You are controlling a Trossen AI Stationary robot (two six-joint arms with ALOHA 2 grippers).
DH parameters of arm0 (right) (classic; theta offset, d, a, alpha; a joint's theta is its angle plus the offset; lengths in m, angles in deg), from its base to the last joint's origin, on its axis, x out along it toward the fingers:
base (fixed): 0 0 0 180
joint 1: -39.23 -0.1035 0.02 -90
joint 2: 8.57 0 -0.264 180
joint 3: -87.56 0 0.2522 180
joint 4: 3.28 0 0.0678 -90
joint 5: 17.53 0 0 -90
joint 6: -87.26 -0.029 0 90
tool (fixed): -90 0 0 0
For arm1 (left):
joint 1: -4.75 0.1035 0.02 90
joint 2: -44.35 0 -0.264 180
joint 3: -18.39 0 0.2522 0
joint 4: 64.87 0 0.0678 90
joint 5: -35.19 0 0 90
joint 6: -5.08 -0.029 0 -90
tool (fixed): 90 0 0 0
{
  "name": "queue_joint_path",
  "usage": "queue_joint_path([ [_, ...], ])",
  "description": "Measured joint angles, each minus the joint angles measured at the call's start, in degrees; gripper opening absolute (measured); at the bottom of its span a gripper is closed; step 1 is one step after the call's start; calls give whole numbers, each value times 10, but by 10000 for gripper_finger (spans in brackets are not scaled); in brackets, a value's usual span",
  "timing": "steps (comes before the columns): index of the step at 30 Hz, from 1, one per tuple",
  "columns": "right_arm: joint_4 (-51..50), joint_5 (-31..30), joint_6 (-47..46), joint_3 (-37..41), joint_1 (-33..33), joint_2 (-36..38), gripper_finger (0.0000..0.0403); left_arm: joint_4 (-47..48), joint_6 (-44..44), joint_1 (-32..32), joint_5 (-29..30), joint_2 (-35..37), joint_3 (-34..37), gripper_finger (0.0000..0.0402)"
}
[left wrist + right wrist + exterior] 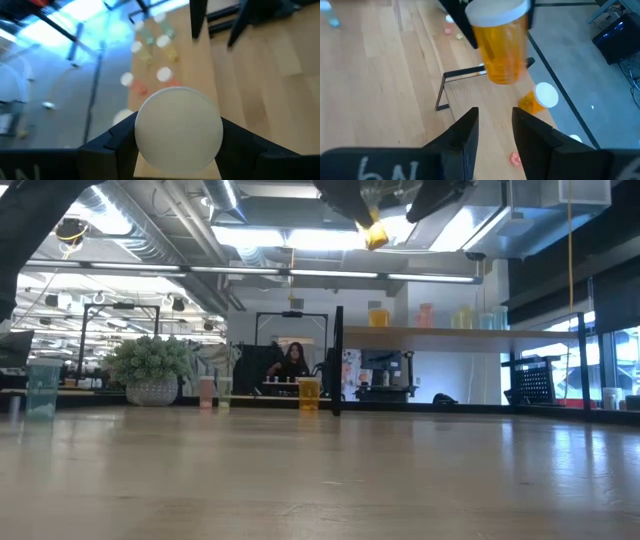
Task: Pick and place medicine bottles onto shelf by color
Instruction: Put the bottom orange pill bottle on the shelf aligned with the other orange pill bottle
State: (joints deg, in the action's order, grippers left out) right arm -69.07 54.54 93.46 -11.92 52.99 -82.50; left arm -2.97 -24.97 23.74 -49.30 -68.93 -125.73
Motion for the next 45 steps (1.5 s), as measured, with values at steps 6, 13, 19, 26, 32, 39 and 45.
queue_joint_path([
  [6,-4,0,-4,0,0,24,120,4,11,33,-19,0,0,205],
  [13,-4,0,-4,0,0,29,120,14,22,54,-57,-19,-1,205],
  [19,-5,0,-8,0,0,29,120,57,27,52,-66,-71,0,205],
  [26,-5,0,-15,0,0,29,120,78,26,52,-67,-106,0,205],
  [32,-6,0,13,0,0,29,120,77,25,52,-68,-110,0,205],
  [39,-6,1,-12,0,0,29,120,76,26,57,-103,-110,0,205],
  [45,-37,97,18,0,0,28,120,76,28,59,-108,-115,0,205],
])
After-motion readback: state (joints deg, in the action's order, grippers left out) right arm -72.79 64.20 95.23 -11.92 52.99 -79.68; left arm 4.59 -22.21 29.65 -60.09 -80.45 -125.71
